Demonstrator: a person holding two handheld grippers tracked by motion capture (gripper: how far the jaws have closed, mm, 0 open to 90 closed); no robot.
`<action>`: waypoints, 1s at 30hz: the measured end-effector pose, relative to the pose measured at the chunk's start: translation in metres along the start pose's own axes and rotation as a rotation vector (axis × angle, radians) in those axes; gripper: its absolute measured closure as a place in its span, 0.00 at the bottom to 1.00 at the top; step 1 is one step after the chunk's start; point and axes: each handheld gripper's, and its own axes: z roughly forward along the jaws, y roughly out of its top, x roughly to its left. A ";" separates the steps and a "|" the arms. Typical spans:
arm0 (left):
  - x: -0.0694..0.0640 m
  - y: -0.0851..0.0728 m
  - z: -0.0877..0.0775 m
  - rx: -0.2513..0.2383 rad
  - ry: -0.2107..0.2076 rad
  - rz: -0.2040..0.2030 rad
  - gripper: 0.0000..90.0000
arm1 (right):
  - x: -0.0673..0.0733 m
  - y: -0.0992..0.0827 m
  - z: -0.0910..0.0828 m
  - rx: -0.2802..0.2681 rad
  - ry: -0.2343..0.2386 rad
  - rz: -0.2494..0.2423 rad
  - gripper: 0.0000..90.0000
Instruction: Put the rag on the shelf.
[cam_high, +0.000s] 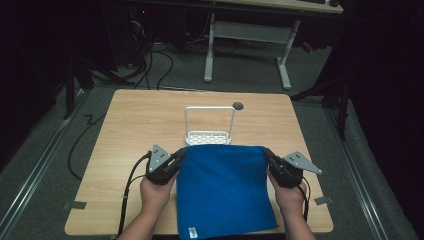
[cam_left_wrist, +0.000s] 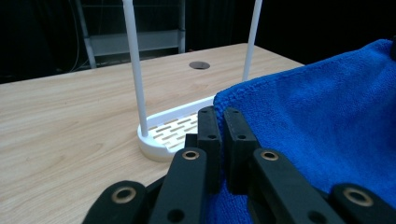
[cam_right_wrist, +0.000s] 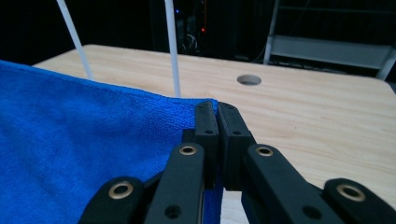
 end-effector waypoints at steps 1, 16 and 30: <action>0.000 0.001 -0.001 -0.005 0.001 0.002 0.97 | 0.001 0.001 -0.001 -0.006 0.004 -0.002 0.98; -0.003 0.023 -0.023 -0.100 0.030 0.062 0.97 | 0.017 0.018 -0.015 -0.097 0.030 -0.026 0.98; -0.004 0.045 -0.042 -0.164 0.032 0.080 0.97 | 0.021 0.044 -0.035 -0.207 0.031 -0.034 0.98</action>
